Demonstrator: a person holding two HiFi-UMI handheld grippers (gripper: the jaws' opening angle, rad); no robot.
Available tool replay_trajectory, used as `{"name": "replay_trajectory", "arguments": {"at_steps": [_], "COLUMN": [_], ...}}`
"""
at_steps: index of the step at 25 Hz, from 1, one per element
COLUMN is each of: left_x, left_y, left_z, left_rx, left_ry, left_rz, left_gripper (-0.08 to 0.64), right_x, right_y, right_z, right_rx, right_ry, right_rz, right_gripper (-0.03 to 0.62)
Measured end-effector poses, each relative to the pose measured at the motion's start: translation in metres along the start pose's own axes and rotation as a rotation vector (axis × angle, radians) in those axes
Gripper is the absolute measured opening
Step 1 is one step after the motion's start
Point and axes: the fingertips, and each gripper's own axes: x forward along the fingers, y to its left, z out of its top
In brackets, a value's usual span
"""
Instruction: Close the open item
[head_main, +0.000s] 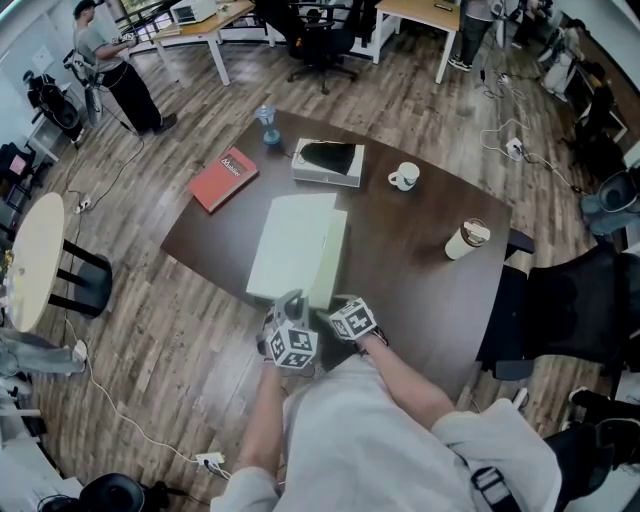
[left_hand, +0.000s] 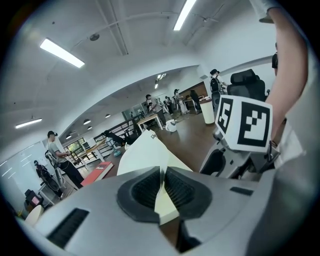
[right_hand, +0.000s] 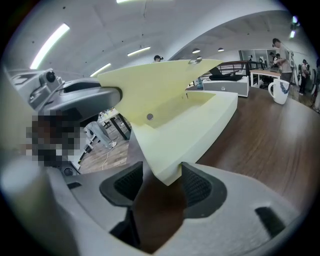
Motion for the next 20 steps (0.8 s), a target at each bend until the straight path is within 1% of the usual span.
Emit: {"name": "replay_trajectory", "arguments": {"at_steps": [6,16,20], "left_x": [0.008,0.018,0.022], "left_y": [-0.017,-0.033,-0.041], "left_z": [-0.010,-0.024,-0.030], "left_rx": [0.044,0.105,0.121], "left_ry": [0.034,0.079,0.101], "left_rz": [-0.052,-0.097,-0.120], "left_gripper": [0.019,0.023,0.026], "right_x": [0.000,0.000,-0.001], "right_y": [0.002,0.005,0.006], "right_z": [-0.001,-0.001,-0.003], "right_rx": [-0.013,-0.015,-0.030], "right_ry": [0.006,0.013,0.021], "right_rz": [0.010,0.020,0.031], "right_gripper": [0.235,0.236,0.234]}}
